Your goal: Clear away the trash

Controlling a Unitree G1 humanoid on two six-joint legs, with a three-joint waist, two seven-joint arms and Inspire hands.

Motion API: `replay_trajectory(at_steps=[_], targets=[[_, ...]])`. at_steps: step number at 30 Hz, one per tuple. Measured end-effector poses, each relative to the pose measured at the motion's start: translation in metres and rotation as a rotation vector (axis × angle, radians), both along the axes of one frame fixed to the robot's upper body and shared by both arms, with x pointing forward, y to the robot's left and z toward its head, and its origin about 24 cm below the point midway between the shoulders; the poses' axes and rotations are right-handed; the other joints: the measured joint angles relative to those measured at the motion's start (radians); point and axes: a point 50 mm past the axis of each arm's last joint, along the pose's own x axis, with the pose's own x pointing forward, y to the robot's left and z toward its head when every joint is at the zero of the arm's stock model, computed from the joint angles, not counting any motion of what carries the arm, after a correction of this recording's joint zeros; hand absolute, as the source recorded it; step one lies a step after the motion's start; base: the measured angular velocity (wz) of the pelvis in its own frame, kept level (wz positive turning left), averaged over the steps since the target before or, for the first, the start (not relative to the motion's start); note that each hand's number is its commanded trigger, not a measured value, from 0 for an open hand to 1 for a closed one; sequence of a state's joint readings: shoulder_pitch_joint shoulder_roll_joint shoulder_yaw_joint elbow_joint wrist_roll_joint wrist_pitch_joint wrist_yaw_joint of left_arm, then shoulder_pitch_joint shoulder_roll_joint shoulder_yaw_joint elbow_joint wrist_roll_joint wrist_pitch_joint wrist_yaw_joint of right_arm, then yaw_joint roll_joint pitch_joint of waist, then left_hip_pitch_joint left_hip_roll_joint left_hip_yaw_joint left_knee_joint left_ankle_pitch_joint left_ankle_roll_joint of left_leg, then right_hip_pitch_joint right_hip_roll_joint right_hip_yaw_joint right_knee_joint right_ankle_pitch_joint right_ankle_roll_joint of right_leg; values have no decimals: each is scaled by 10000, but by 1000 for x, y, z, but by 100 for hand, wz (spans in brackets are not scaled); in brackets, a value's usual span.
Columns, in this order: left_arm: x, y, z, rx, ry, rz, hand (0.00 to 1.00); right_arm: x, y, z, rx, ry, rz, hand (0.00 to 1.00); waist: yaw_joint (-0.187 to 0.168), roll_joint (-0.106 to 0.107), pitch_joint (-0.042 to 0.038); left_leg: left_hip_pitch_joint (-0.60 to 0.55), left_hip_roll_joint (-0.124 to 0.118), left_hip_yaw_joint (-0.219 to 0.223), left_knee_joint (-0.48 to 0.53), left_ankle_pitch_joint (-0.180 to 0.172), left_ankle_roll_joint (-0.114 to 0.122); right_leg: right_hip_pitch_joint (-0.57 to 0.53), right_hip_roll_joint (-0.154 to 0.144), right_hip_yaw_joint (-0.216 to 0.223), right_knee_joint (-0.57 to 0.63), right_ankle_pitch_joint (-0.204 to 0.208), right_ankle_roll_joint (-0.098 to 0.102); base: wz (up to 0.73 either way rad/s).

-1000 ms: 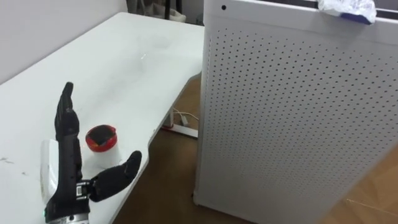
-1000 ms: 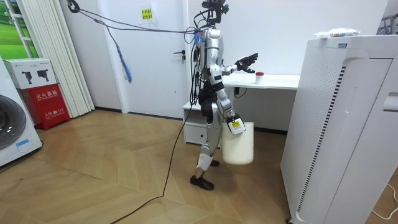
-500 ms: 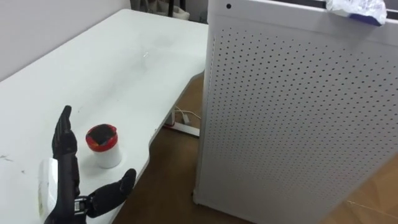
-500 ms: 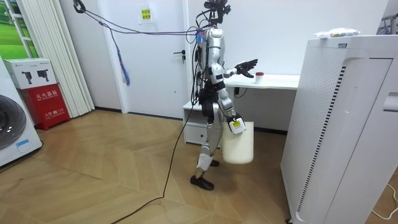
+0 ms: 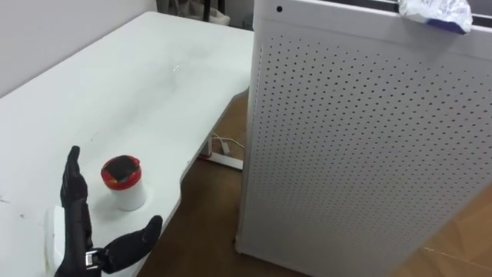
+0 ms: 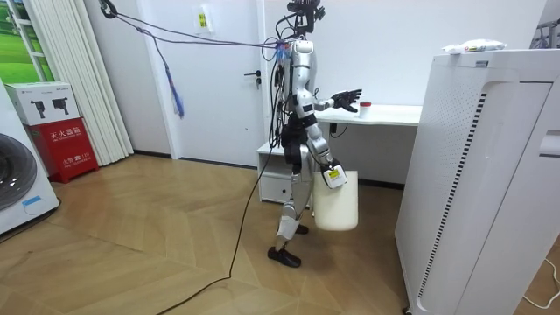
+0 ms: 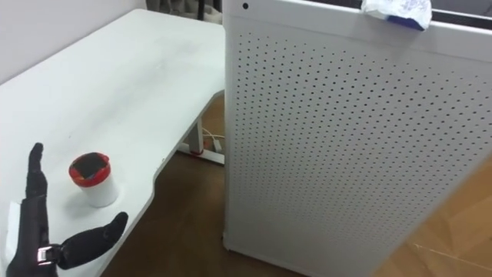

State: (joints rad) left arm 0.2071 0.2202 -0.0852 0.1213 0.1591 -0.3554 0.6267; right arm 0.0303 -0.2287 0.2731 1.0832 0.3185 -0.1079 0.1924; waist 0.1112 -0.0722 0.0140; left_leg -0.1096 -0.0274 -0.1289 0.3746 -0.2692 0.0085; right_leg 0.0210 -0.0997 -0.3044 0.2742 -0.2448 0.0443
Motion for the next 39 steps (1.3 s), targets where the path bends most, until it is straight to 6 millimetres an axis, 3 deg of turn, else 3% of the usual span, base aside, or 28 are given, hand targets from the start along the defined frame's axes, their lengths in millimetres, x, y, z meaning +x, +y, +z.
replay_trajectory(at_steps=[7,17,28,39], targets=[[3,6,-6,-1281,99,600,0,1,1,0,-97,-36,139,100,-59,-12,6,99,0,61,-33,8,9,23,-25,39,-14,-1,2,-1],[8,6,-6,-1457,99,717,0,-4,12,-2,-27,25,683,100,-249,83,37,357,10,111,-132,8,10,336,-11,57,-191,7,14,0],[14,7,-18,-2201,464,1203,0,-10,15,-4,118,251,566,100,-469,301,1,687,-4,173,-300,30,35,481,-28,260,-168,11,25,-4],[14,6,-26,-2688,913,1479,0,-11,19,-3,335,193,634,100,-622,265,-27,700,-7,187,-301,34,36,482,-28,259,-159,11,25,0]])
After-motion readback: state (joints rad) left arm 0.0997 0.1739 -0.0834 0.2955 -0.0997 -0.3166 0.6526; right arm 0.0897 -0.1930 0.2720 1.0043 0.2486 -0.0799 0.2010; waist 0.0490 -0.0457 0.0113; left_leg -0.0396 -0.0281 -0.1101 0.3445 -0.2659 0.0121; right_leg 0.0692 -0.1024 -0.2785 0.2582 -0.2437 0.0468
